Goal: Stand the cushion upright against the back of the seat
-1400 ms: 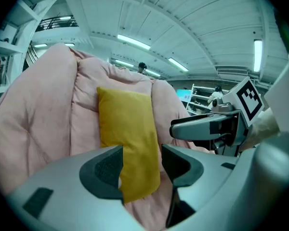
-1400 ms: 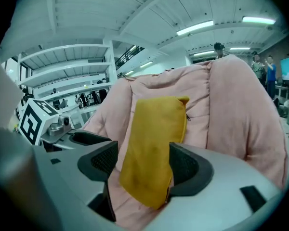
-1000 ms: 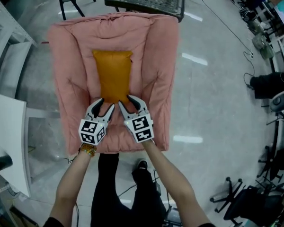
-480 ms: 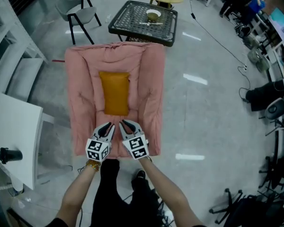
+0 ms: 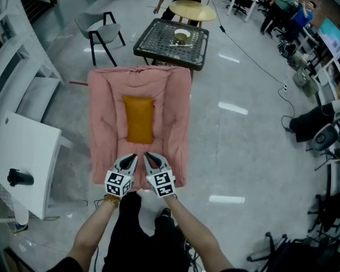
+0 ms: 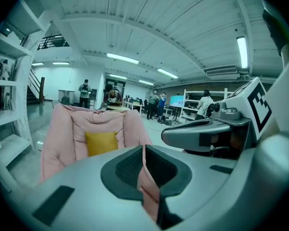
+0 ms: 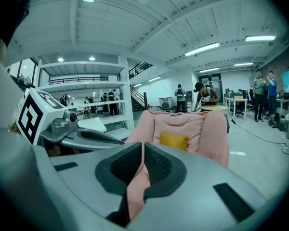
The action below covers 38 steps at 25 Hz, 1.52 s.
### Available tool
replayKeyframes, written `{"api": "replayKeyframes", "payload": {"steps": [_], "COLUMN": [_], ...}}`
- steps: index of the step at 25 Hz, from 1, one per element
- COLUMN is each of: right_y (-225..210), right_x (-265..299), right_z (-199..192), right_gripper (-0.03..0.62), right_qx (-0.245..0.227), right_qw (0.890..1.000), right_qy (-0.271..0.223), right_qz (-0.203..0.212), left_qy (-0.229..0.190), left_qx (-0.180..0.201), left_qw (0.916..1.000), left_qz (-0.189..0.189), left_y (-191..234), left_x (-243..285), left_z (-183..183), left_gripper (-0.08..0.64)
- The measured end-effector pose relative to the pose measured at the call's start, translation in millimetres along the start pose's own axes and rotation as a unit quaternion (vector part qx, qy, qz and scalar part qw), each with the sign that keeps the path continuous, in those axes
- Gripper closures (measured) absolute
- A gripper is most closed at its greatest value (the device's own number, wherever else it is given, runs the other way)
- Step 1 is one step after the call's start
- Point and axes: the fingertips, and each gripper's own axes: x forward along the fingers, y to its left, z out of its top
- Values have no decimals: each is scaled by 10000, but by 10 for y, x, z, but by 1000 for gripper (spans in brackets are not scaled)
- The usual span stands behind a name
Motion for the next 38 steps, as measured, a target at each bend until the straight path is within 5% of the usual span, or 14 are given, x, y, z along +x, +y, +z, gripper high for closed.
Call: {"api": "replayKeyframes", "payload": {"steps": [15, 25, 38], "right_y": [551, 644, 1086], "right_x": [-961, -1538, -2092], "right_z": [300, 325, 456], "right_gripper": [574, 577, 577], "right_qx": [-704, -658, -700], "right_qw": [9952, 9949, 9945], "right_qy": [-351, -299, -483], "right_qz": [579, 708, 607], "left_qy": [-307, -281, -603], "left_qx": [251, 153, 200], "left_qw": [9985, 9969, 9958], "left_qz": [384, 725, 661], "left_y": [-699, -1164, -1500], "left_x": [-724, -1294, -1967], "left_z": [301, 329, 437], "left_gripper": [543, 545, 546]}}
